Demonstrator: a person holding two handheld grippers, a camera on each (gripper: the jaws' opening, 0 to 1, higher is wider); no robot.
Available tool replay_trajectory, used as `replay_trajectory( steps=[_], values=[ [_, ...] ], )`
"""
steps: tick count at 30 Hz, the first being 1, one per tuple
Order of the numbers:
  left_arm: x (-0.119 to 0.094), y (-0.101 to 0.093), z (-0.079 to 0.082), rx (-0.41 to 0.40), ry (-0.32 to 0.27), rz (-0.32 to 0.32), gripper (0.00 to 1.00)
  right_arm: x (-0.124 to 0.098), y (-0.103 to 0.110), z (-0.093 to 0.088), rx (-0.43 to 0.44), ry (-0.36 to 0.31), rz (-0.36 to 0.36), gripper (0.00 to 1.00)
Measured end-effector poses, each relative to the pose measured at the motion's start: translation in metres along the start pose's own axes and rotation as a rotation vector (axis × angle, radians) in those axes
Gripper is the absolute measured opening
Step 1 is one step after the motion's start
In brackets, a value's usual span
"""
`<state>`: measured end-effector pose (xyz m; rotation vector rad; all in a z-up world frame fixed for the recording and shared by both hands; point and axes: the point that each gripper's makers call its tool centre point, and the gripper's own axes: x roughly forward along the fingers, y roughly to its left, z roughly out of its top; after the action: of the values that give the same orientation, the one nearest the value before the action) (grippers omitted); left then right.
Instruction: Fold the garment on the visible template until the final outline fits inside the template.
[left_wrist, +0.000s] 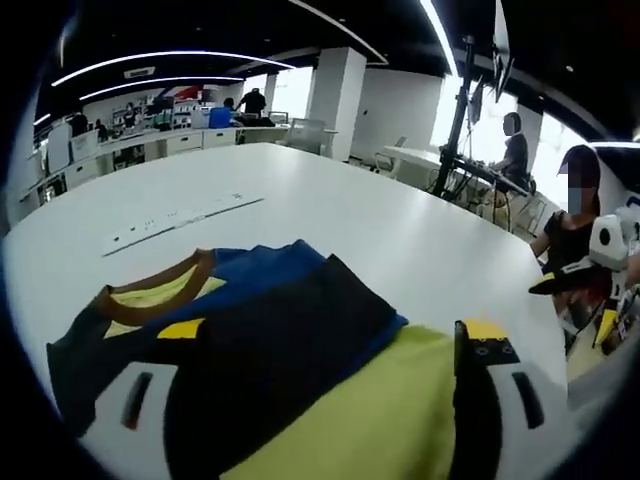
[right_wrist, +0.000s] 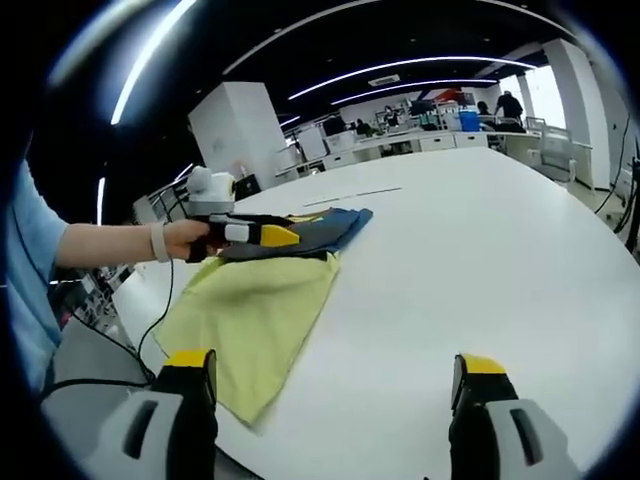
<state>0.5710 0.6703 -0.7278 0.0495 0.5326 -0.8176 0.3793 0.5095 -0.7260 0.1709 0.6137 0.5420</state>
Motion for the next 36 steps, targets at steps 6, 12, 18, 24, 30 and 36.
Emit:
replay_trajectory(
  steps=[6, 12, 18, 24, 30, 36],
  values=[
    [-0.017, 0.011, -0.005, -0.006, 0.002, 0.012, 0.98, 0.007, 0.003, 0.007, -0.019, -0.004, 0.011, 0.99],
    [-0.054, 0.028, -0.015, -0.012, -0.013, 0.045, 0.97, 0.015, 0.010, 0.013, -0.053, 0.003, 0.035, 1.00],
    [-0.087, 0.044, -0.033, -0.024, -0.002, 0.083, 0.94, 0.022, 0.018, 0.014, -0.061, 0.008, 0.059, 1.00],
    [-0.121, 0.059, -0.046, -0.041, 0.002, 0.135, 0.93, 0.029, 0.026, 0.018, -0.081, 0.011, 0.080, 1.00],
    [-0.156, 0.061, -0.058, -0.030, 0.009, 0.162, 0.92, 0.034, 0.032, 0.021, -0.092, 0.010, 0.098, 1.00],
    [-0.188, 0.062, -0.073, -0.042, 0.013, 0.188, 0.91, 0.036, 0.041, 0.021, -0.111, 0.015, 0.120, 1.00]
  ],
)
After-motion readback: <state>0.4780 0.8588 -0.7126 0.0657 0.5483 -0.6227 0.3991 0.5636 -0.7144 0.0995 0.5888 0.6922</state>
